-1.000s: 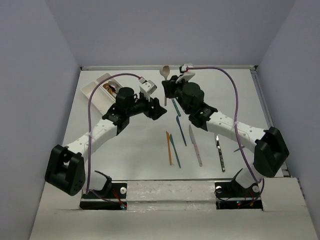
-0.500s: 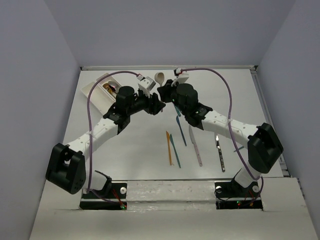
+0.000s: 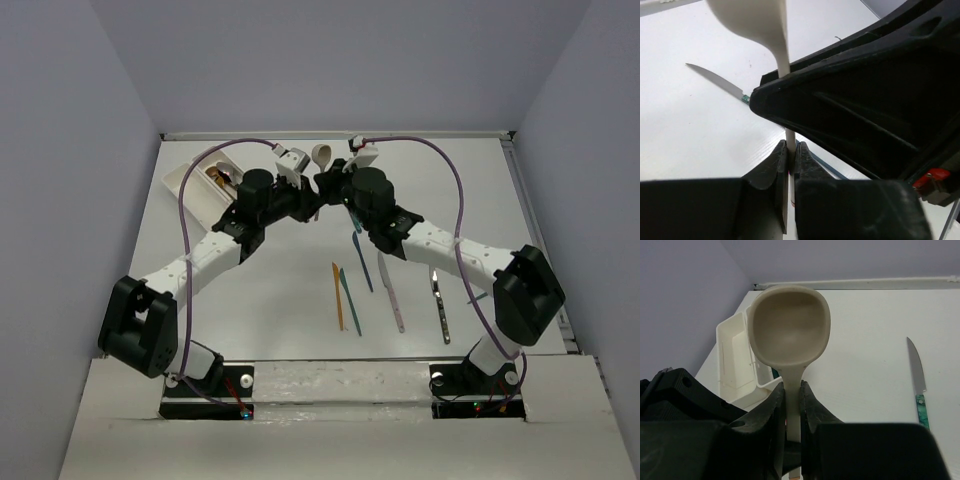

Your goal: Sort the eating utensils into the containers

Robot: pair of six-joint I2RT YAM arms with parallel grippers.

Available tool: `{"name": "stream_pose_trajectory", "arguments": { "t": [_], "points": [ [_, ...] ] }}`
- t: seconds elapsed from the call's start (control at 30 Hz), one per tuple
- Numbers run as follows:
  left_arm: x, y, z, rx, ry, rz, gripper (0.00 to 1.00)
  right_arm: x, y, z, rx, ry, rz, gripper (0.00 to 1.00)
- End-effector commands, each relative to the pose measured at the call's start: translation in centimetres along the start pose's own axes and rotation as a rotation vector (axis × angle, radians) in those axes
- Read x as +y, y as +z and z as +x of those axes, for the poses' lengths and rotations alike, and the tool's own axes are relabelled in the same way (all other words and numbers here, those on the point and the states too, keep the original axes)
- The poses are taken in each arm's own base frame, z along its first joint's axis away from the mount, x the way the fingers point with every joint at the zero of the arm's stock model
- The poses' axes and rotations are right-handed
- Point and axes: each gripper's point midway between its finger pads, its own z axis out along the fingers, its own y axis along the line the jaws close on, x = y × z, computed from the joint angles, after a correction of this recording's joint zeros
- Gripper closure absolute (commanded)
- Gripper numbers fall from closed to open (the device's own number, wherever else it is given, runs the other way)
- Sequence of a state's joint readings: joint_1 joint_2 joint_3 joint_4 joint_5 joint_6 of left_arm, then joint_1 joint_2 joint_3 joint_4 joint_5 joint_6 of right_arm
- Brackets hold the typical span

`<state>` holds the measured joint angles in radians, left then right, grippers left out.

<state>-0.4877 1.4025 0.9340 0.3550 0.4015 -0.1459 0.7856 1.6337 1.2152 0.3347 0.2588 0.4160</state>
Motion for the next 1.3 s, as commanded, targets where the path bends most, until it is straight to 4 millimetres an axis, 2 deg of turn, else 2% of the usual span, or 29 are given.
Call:
{"name": "stream_pose_trajectory", "arguments": {
  "t": [0.0, 0.13, 0.17, 0.2, 0.23, 0.27, 0.3, 0.37, 0.4, 0.57, 0.6, 0.63, 0.67, 0.77, 0.9, 1.17, 1.27],
  "points": [
    [1.5, 0.5, -3.1, -0.087, -0.013, -0.032, 1.0, 3.1, 0.7, -1.7, -0.033, 0.039, -0.091, 1.0],
    [2.7, 0.5, -2.7, -0.073, -0.064, -0.032, 1.0, 3.2, 1.6, -1.0, -0.004, 0.009, -0.091, 1.0],
    [3.6, 0.3, -2.8, -0.077, -0.083, -0.044, 1.0, 3.1, 1.9, -0.7, 0.011, -0.003, -0.086, 1.0],
    [3.8, 0.3, -2.7, -0.072, -0.126, -0.023, 1.0, 3.3, 2.1, -0.5, 0.025, -0.024, -0.092, 0.9],
    [5.7, 0.0, -2.8, -0.077, -0.163, -0.046, 1.0, 2.9, 2.7, -0.3, 0.052, -0.038, -0.085, 0.52],
    [5.3, 0.0, -3.0, -0.081, -0.182, -0.026, 1.0, 2.7, 2.9, 0.2, 0.06, -0.046, -0.081, 0.52],
    [7.4, -0.5, -3.3, -0.099, -0.228, -0.051, 1.0, 2.6, 2.9, 0.0, 0.073, -0.055, -0.064, 0.27],
    [10.1, -1.2, -3.9, -0.126, -0.251, -0.1, 1.0, 1.8, 2.9, -0.2, 0.082, -0.063, -0.042, 0.17],
    [12.4, -1.9, -4.2, -0.147, -0.262, -0.15, 1.0, 1.6, 2.7, -0.1, 0.085, -0.073, -0.036, 0.15],
    [18.7, -4.1, -5.7, -0.244, -0.313, -0.269, 1.0, -0.1, 1.7, -0.4, 0.074, -0.111, 0.011, 0.15],
    [19.8, -3.8, -5.6, -0.246, -0.342, -0.282, 1.0, -0.4, 1.4, -0.2, 0.076, -0.119, 0.021, 0.14],
    [22.0, -4.7, -5.6, -0.263, -0.364, -0.329, 1.0, -0.7, 1.3, 0.0, 0.08, -0.122, 0.028, 0.14],
    [23.3, -4.5, -4.7, -0.253, -0.403, -0.352, 1.0, -0.8, 1.1, -0.1, 0.075, -0.125, 0.035, 0.15],
    [25.9, -4.8, -4.0, -0.263, -0.444, -0.417, 1.0, -1.6, 0.8, 0.8, 0.093, -0.133, 0.055, 0.15],
    [27.8, -4.3, -1.5, -0.239, -0.495, -0.475, 1.0, -2.7, 0.3, 1.5, 0.1, -0.143, 0.09, 0.15],
    [29.8, -3.7, -0.5, -0.235, -0.497, -0.533, 1.0, -3.4, 0.0, 2.4, 0.118, -0.164, 0.107, 0.15],
    [29.8, -3.8, 0.2, -0.223, -0.498, -0.54, 0.93, -3.8, -0.3, 2.5, 0.118, -0.166, 0.119, 0.14]
  ]
}}
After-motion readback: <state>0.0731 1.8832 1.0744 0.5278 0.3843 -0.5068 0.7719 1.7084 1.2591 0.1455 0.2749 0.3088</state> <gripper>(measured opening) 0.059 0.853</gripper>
